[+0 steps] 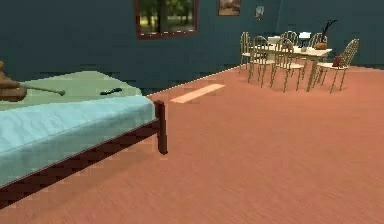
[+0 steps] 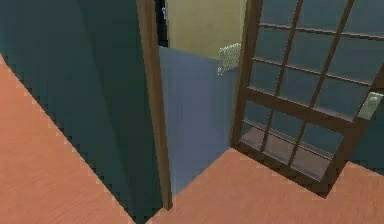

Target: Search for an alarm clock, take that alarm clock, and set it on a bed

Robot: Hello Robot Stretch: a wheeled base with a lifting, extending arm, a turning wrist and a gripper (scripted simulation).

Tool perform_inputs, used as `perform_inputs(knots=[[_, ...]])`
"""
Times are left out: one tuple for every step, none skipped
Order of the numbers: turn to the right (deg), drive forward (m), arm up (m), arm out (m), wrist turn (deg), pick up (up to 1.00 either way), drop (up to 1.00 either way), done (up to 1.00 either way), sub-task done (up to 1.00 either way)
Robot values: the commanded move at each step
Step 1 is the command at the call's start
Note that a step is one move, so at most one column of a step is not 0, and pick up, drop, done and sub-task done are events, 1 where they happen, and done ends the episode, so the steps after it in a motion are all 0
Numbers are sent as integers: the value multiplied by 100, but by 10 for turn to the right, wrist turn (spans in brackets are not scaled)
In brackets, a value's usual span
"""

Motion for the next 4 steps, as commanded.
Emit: perform_inputs(knots=[[180,0,0,0,0,0,0,0,0],[0,50,0,0,0,0,0,0,0],[240,0,0,0,0,0,0,0,0],[0,100,0,0,0,0,0,0,0]])
